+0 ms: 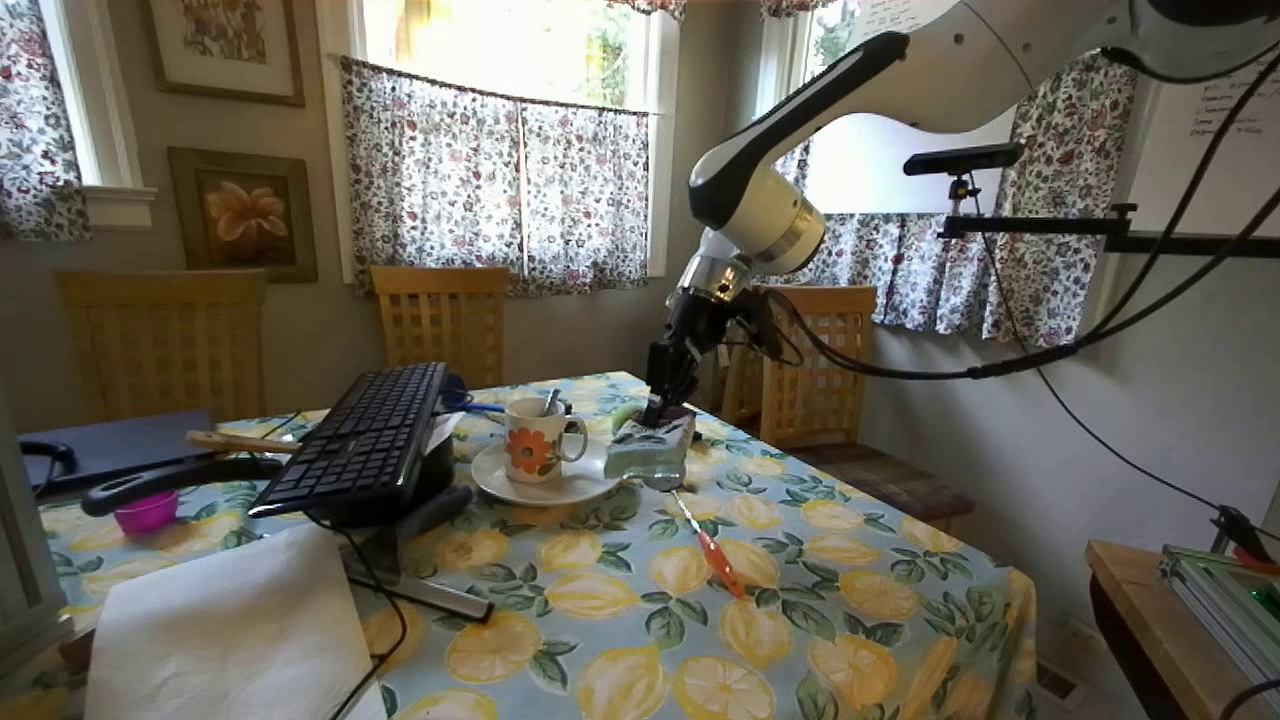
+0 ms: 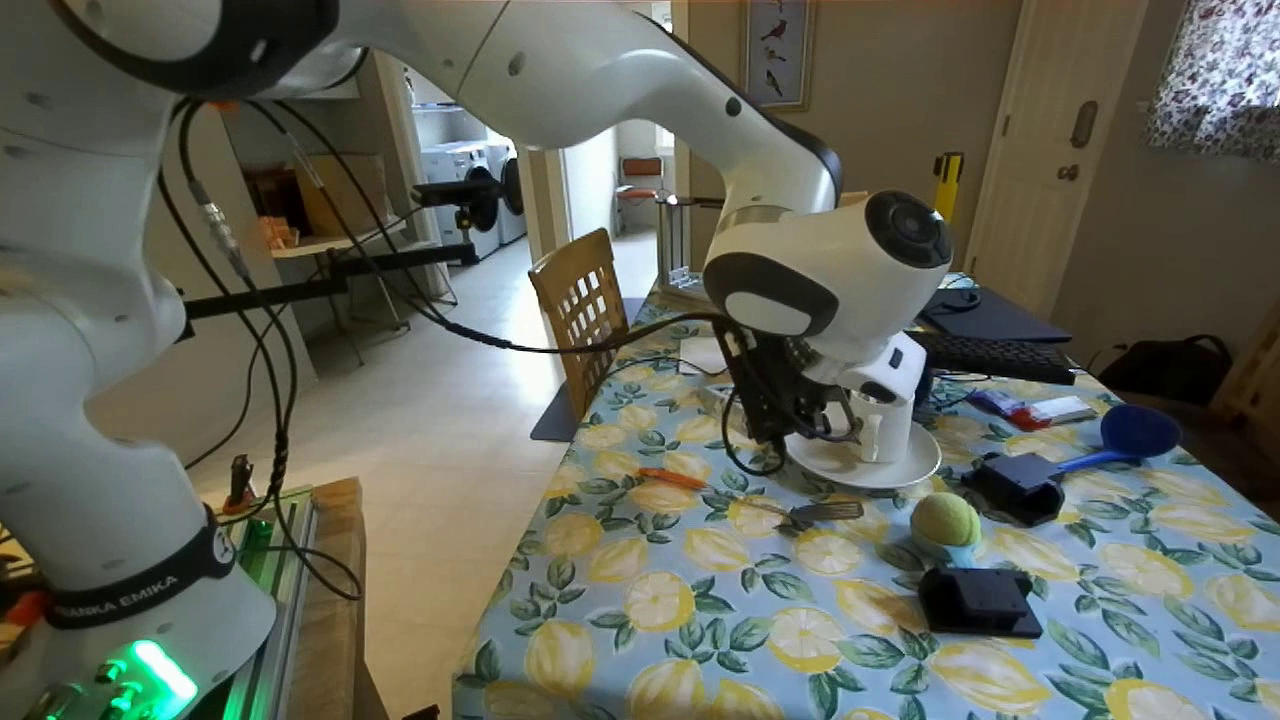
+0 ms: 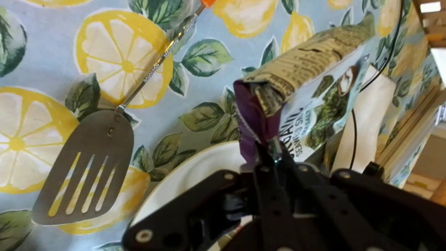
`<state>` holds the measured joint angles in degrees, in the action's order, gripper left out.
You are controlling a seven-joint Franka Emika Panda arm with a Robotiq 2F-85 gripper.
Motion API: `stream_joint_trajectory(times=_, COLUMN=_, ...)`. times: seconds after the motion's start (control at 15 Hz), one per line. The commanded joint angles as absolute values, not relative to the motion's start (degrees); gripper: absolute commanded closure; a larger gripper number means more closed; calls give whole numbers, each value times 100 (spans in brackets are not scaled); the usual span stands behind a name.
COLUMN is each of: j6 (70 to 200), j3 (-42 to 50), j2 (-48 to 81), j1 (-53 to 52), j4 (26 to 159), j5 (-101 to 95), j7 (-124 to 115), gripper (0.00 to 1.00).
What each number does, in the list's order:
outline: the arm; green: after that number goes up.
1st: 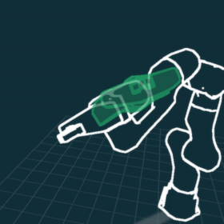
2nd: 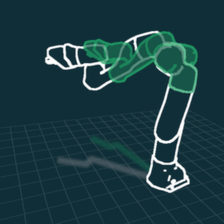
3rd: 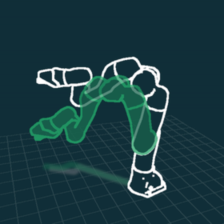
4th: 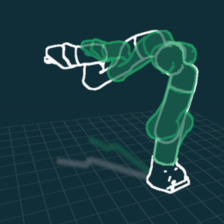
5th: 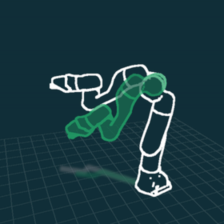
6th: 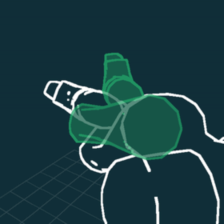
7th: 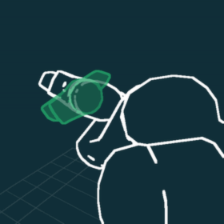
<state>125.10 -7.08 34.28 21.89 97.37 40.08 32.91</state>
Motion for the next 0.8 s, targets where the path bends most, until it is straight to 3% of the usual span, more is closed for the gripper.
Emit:
stream_joint_trajectory(times=0.0, j6=12472, j3=-710, j2=3161, j1=1957, j4=10070, j5=3979, j7=4219, gripper=98)
stream_joint_trajectory(times=0.27, j6=12641, j3=-737, j2=3224, j1=1522, j4=10018, j5=4027, j7=4407, gripper=98)
stream_joint_trajectory(times=0.73, j6=14160, j3=-732, j2=3487, j1=651, j4=9985, j5=4002, j7=2706, gripper=98)
